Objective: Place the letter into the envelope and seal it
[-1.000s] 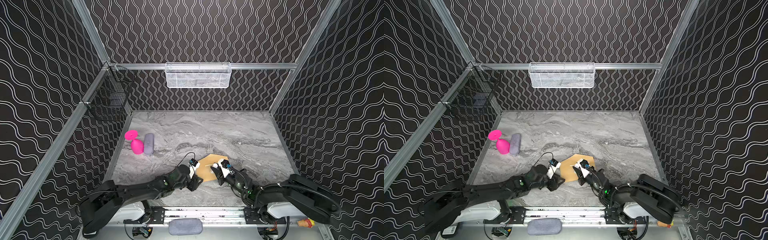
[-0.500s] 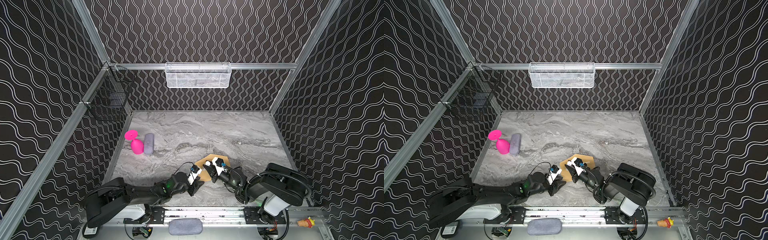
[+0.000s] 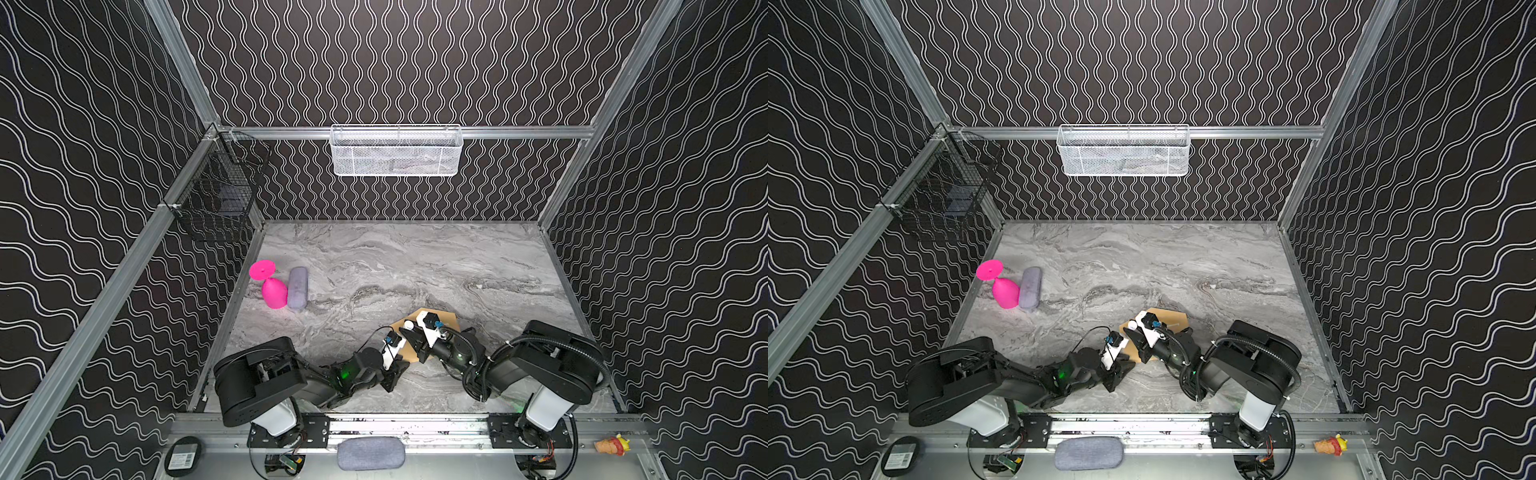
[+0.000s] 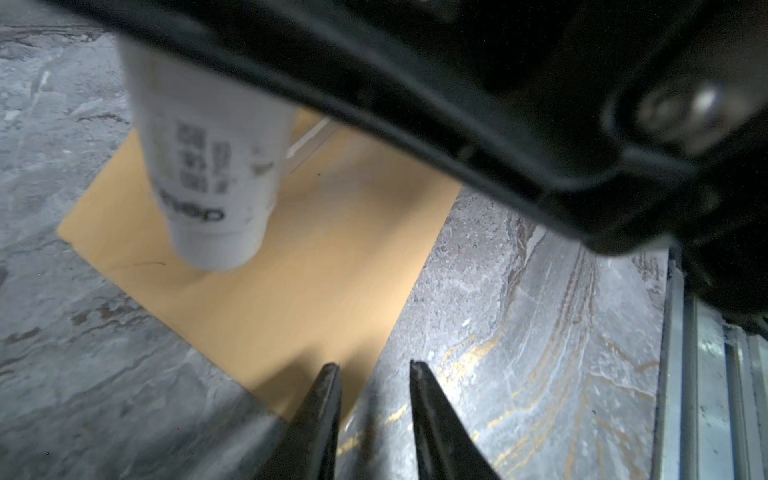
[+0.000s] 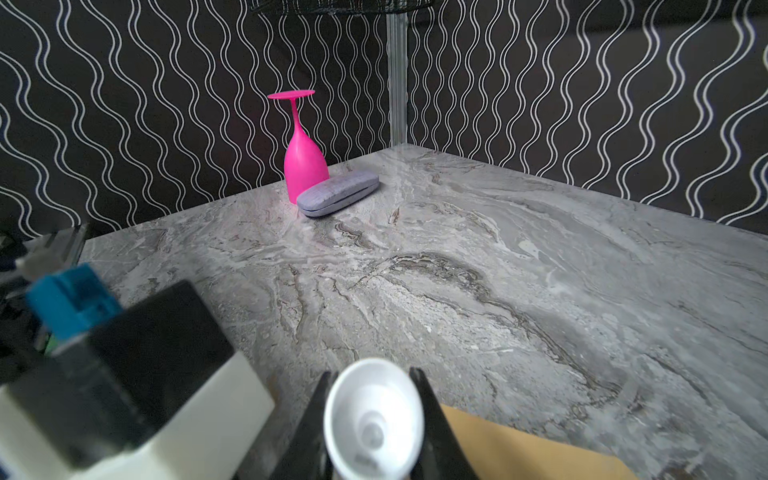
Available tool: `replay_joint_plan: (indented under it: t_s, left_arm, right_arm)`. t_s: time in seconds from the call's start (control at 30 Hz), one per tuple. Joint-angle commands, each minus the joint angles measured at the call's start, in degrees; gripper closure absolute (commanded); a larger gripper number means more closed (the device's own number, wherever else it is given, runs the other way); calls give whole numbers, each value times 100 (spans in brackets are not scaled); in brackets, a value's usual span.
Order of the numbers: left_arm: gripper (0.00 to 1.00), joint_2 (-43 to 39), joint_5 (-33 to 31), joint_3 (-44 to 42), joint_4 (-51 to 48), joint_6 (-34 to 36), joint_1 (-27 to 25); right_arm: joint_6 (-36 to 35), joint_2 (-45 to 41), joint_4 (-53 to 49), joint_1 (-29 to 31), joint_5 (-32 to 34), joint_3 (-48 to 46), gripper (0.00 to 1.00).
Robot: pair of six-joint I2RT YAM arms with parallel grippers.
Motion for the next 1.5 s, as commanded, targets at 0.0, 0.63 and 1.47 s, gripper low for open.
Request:
replay_joint_plan:
  t_s: [0.0,0.63,1.47]
  left_arm:
    - [68,-26,-154,2,-139,-191,2]
    - [69,325,-113,-73,-331,-657,1]
    - [70,311,-60,-215,-382,-837,1]
  right_arm:
    - [91,175,126,-10,-130,118,100]
    - [80,945,-211,-398,168,482,100]
    - [22,573,-793,-477,458,489,100]
